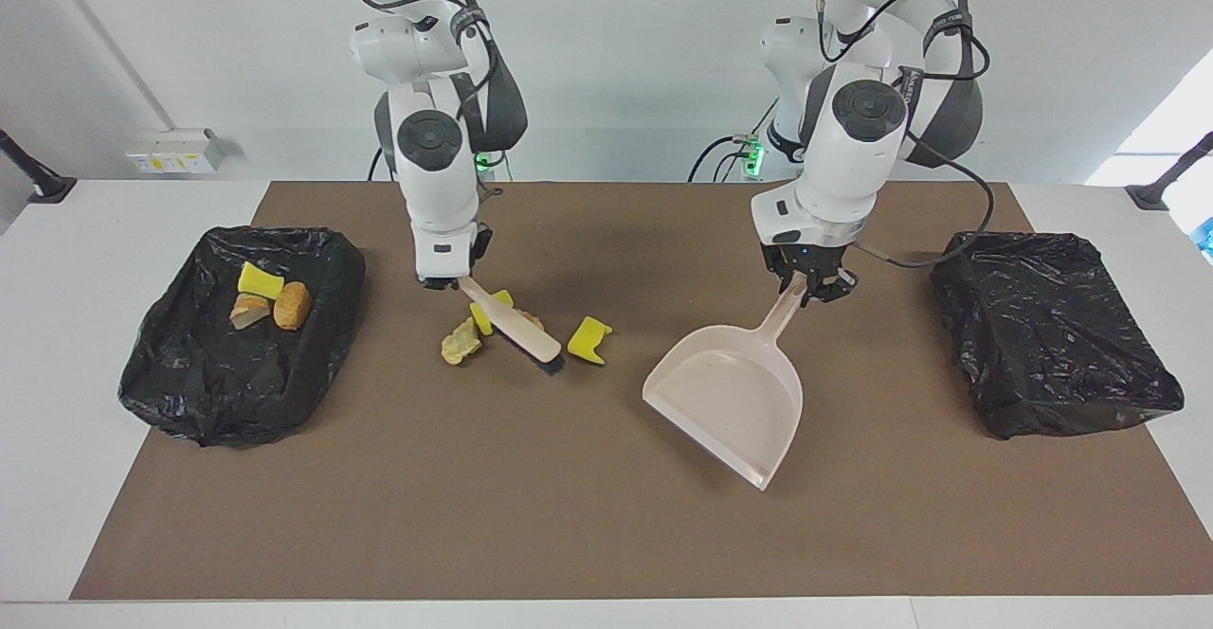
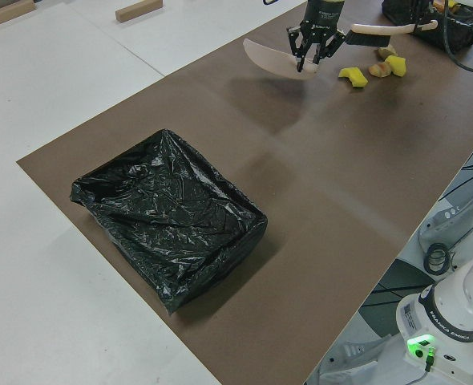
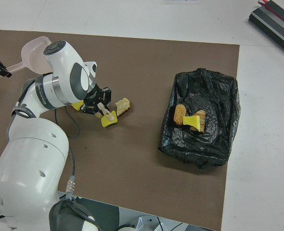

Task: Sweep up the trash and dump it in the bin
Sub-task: 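Sweep trash pieces toward the dustpan with the brush in the right gripper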

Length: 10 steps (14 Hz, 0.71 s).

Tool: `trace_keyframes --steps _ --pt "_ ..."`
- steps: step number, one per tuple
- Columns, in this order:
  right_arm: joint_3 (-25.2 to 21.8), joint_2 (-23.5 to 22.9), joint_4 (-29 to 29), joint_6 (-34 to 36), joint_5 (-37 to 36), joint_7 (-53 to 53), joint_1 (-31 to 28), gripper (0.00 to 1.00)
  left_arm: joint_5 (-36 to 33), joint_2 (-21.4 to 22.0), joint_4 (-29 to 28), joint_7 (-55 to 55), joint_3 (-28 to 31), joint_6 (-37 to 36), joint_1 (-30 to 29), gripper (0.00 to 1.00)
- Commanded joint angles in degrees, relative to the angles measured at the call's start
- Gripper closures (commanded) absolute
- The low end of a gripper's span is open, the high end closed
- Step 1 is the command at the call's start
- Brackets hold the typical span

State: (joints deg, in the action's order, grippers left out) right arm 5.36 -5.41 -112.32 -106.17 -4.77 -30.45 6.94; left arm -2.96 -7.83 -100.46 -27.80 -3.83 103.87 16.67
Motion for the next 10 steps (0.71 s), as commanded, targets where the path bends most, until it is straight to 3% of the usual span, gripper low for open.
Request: trace_keyframes --steps 1,6,10 --pt "0.4 0.3 0.5 1.8 1.2 3.3 -4.6 1.00 1.6 3.6 -4.5 -9.4 -0.5 -1.3 -1.8 1.00" --pt "0.4 2.6 -3.7 0.9 0.4 19.9 -6.6 1.00 5.6 11.3 -18.0 -17.1 -0.5 2.2 -2.8 1.00" --pt "0.4 8.0 -12.5 -1.2 0.6 33.5 -6.4 1.00 5.9 11.6 -23.1 -16.1 -0.6 9.1 1.2 1.00"
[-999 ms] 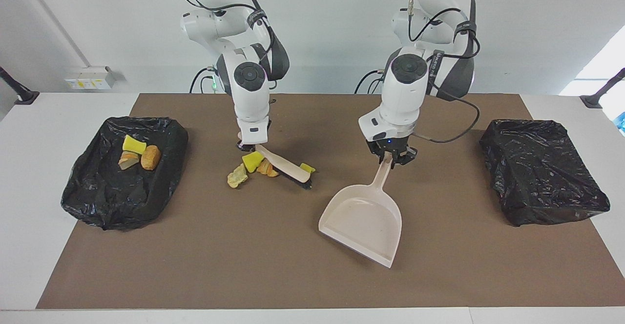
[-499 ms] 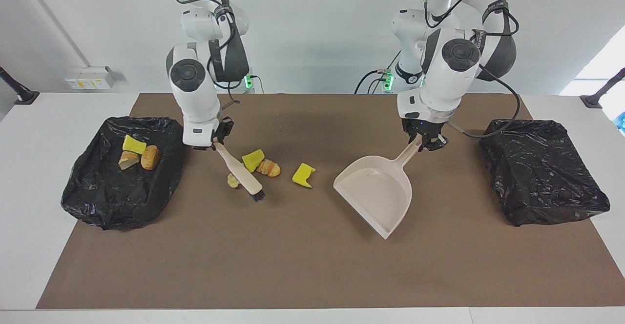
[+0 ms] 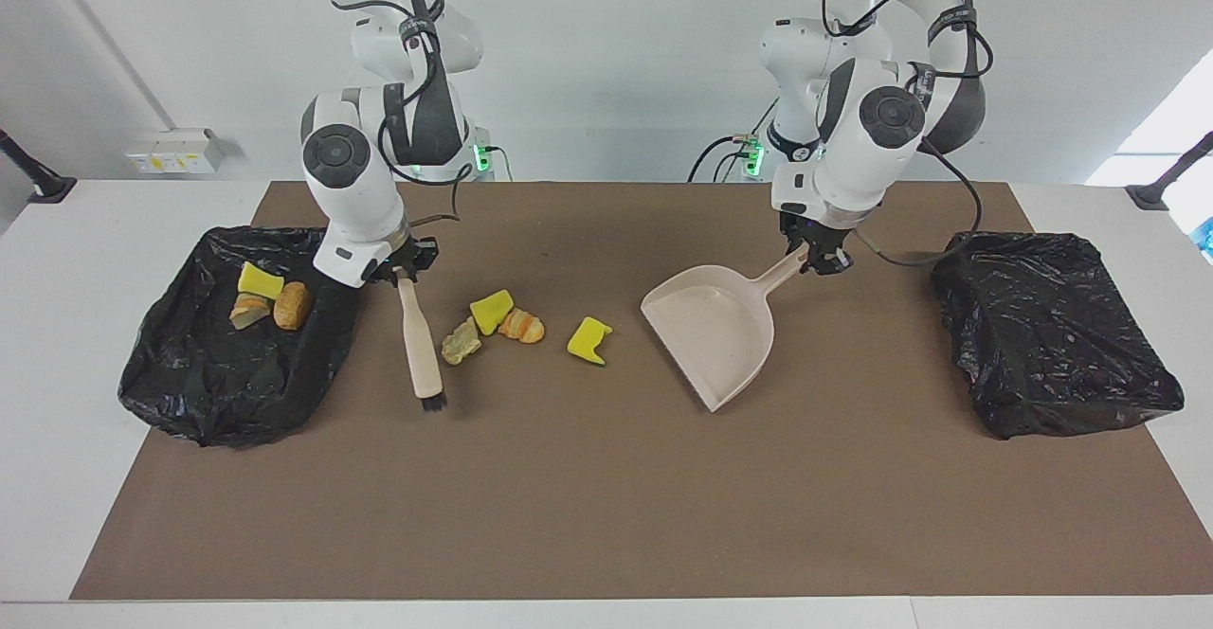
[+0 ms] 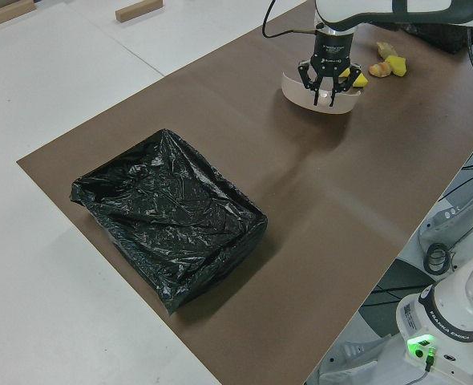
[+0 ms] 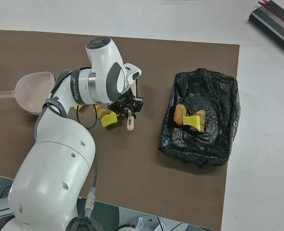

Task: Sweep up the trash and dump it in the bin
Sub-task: 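Sweep trash pieces toward the dustpan with the brush in the right gripper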

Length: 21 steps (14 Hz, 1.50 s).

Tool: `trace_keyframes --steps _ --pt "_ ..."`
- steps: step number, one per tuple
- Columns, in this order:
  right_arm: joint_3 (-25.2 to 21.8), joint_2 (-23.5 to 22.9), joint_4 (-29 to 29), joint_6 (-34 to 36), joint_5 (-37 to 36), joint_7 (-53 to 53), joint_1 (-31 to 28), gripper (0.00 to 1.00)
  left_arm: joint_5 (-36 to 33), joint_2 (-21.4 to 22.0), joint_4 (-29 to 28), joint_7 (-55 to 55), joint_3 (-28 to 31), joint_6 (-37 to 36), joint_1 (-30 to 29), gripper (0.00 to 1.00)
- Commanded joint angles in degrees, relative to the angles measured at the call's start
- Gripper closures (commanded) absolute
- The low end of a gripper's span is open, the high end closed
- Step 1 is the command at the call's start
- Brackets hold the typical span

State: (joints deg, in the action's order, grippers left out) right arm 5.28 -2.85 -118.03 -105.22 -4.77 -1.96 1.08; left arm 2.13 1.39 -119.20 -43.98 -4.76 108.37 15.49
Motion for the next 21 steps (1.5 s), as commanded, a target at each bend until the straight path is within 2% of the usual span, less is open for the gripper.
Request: trace_keyframes --steps 1,4,6,8,12,14,16,21 --pt "0.5 7.4 -9.7 -3.6 0.6 4.9 -0.6 1.00 0.9 2.4 -4.9 0.6 0.4 5.9 2.6 1.00" --pt "0.7 12.0 -18.4 -8.0 2.0 7.3 0.1 1.00 0.9 2.4 -5.0 0.7 0.3 6.1 2.7 1.00" --pt "0.7 12.2 -20.7 -10.3 3.9 9.0 1.1 1.00 0.9 2.3 -5.0 1.0 0.3 6.2 3.1 1.00" --pt "0.7 11.2 -20.6 -11.7 7.0 10.0 2.9 1.00 0.9 2.3 -5.1 2.6 0.4 6.2 3.3 1.00" --pt "0.8 9.7 -20.5 -12.8 8.7 22.2 9.0 1.00 0.9 2.3 -5.1 3.2 0.3 6.2 3.4 1.00" --pt "0.8 7.9 -19.8 -15.4 12.0 26.2 11.7 1.00 0.9 2.3 -5.1 3.3 0.3 6.2 3.4 1.00" --pt "0.9 4.7 -16.7 -16.2 14.1 29.7 13.6 1.00 0.9 2.3 -5.1 3.4 0.4 6.2 3.8 1.00" --pt "1.0 0.7 -11.3 -16.1 17.0 32.4 16.1 1.00 0.9 2.4 -5.1 4.4 0.4 6.2 3.8 1.00"
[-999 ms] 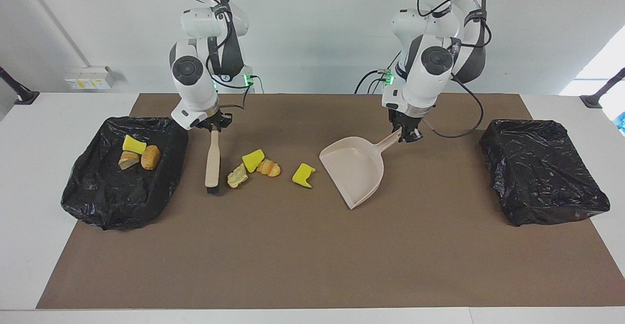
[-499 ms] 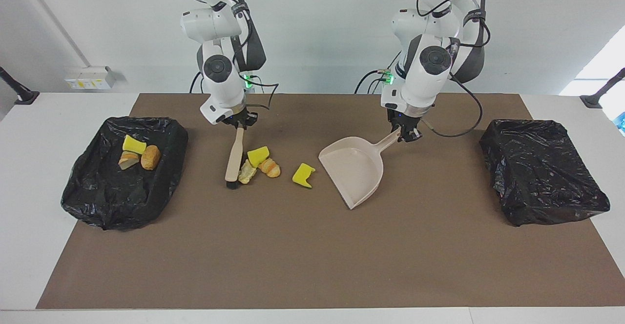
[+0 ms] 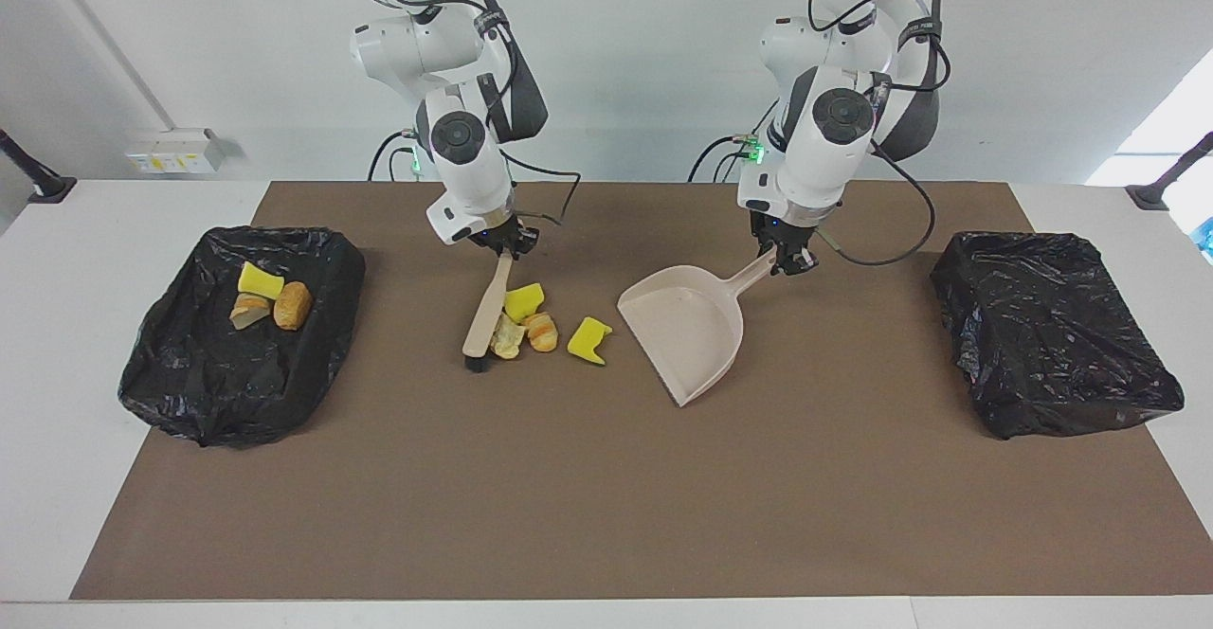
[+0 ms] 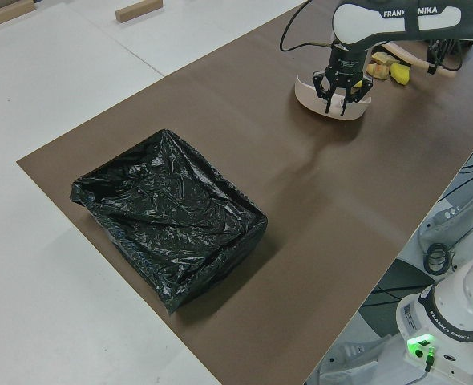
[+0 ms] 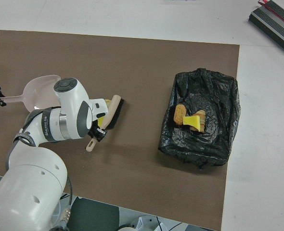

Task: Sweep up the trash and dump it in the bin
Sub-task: 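Sweep trash pieces toward the dustpan with the brush in the right gripper, then brush remaining trash pieces into the dustpan held by the left gripper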

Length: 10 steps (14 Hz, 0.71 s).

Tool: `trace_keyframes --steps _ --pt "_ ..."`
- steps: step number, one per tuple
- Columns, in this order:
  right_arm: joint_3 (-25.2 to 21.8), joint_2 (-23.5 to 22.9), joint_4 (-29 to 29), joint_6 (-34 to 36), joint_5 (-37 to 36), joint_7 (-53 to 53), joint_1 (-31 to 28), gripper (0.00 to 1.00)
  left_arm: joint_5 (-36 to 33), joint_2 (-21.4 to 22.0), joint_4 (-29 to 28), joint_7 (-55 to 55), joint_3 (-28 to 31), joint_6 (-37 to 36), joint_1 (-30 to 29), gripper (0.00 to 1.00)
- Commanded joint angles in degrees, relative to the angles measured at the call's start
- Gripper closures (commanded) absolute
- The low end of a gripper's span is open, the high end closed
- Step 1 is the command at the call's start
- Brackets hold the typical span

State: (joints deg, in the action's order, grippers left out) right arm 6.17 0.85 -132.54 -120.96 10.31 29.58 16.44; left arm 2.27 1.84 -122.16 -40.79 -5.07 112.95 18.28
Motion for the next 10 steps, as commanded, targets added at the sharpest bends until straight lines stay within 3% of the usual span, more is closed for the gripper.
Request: trace_keyframes --steps 1,4,10 --pt "0.2 -4.6 4.7 -0.3 2.3 0.8 1.3 1.00 0.7 1.9 -2.1 1.2 0.7 1.6 1.0 1.00" --pt "0.3 -8.7 9.0 -0.7 4.0 0.9 4.2 1.00 0.7 1.9 -2.1 1.2 0.6 1.6 1.0 1.00" --pt "0.9 -12.1 16.3 -0.7 8.0 -1.5 10.9 1.00 0.7 1.9 -2.1 1.6 0.7 1.6 1.0 1.00"
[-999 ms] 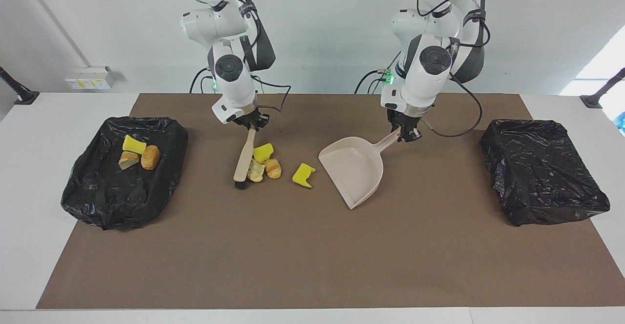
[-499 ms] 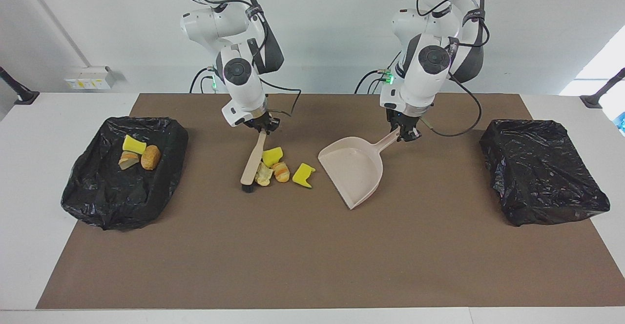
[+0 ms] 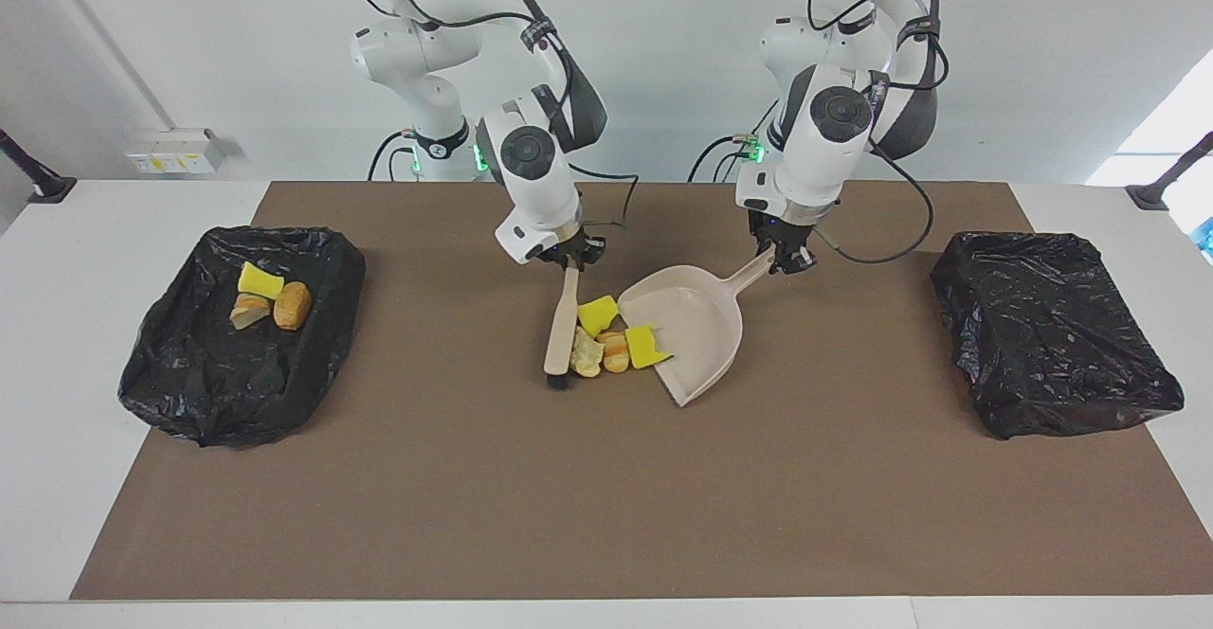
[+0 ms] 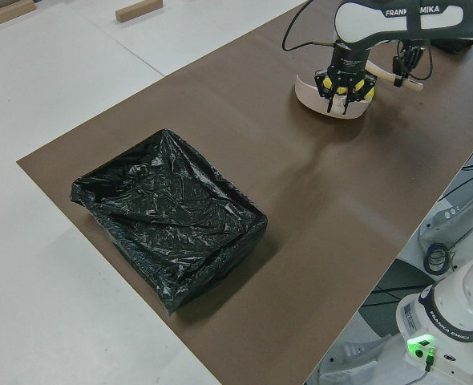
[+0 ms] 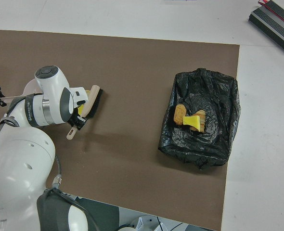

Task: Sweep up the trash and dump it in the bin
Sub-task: 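Brush remaining trash pieces into the dustpan held by the left gripper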

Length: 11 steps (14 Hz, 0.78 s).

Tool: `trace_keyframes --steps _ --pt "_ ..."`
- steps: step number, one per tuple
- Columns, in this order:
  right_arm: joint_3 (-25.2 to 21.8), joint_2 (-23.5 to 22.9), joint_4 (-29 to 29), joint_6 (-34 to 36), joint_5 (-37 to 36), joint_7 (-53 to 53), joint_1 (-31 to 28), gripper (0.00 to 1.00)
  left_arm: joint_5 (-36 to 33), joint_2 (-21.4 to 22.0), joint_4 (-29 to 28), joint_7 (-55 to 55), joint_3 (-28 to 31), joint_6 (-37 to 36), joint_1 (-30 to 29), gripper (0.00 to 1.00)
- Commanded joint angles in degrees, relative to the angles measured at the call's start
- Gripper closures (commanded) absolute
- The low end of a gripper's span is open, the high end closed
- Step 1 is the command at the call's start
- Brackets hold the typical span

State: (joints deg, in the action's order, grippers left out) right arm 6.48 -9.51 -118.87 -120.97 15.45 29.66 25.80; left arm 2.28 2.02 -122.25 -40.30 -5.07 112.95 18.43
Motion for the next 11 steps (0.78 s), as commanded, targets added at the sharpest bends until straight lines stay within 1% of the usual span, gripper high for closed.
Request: trace_keyframes --steps 1,4,6,8,11 --pt "0.6 -2.0 3.5 -0.8 4.7 -2.9 2.2 1.00 0.7 1.8 -2.0 1.4 0.7 1.6 0.8 1.00" --pt "0.9 -2.7 4.7 -4.4 14.0 -7.9 3.4 1.00 0.7 1.8 -2.0 1.5 0.7 1.6 0.8 1.00" --pt "0.9 -2.7 6.0 -5.0 16.8 -8.0 4.1 1.00 0.7 1.8 -2.0 1.6 0.7 1.6 0.8 1.00" --pt "0.9 -2.2 6.8 -3.4 16.0 -8.0 3.9 1.00 0.7 1.8 -2.1 1.6 0.6 1.7 0.8 1.00" --pt "-0.1 1.1 7.0 3.5 13.1 -9.1 3.1 1.00 0.7 1.8 -2.1 1.7 0.6 1.7 0.8 1.00"
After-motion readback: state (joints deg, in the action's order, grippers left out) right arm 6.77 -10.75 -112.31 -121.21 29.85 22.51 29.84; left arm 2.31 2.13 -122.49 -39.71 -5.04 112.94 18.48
